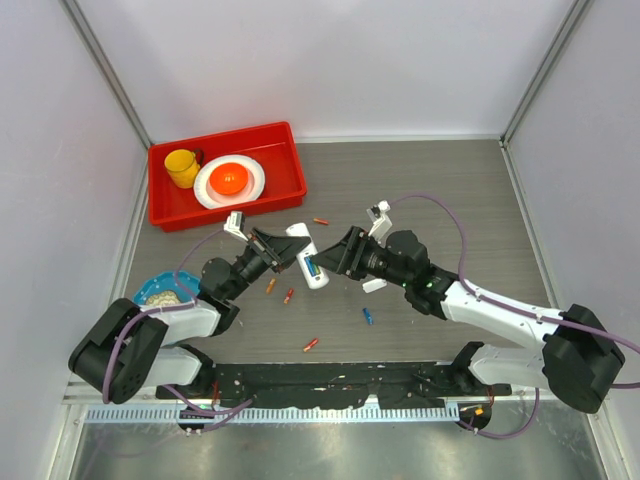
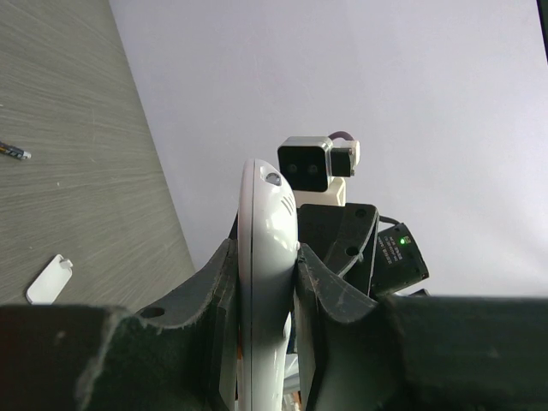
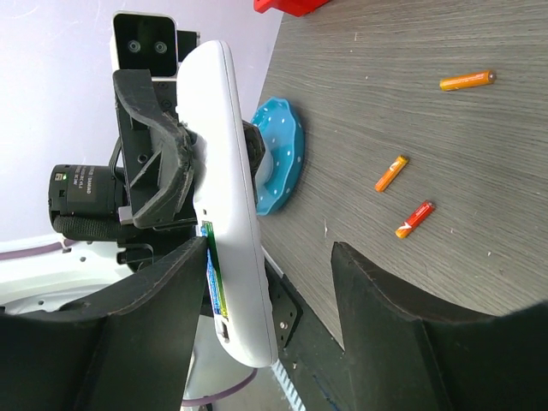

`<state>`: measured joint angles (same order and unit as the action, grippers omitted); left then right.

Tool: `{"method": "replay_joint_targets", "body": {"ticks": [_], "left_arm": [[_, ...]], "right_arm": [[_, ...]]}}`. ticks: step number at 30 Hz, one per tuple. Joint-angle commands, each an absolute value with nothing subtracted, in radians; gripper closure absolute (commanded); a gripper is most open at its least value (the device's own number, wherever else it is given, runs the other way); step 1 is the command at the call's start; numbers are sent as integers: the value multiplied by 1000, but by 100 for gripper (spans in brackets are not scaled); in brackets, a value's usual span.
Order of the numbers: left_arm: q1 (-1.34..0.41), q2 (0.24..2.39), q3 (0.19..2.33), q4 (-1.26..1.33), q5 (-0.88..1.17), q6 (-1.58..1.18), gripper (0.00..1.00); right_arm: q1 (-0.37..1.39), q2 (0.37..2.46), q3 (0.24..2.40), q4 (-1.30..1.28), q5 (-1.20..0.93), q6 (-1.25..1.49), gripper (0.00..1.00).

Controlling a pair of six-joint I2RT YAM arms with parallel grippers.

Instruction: Load the batteries into the remote control

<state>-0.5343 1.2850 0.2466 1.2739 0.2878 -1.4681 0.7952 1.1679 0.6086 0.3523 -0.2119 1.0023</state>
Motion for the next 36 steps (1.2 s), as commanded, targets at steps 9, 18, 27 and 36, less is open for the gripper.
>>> {"method": "replay_joint_targets", "body": {"ticks": [9,18,27,36], "left_arm": [[-531,1253,288,1546,293,-1488,100],[-531,1269,281,1546,295,-1489,100],[-531,1275,288,1546,304,-1502,100],[-531,1275,305,1546,310,-1509,100]], "right_arm": [[790,1177,600,420,-221,1014,31],[785,1150,611,460,-281,1002,27],[782,1172,603,473,-319,1000,33],[784,1236,647,382,-341,957,41]]}}
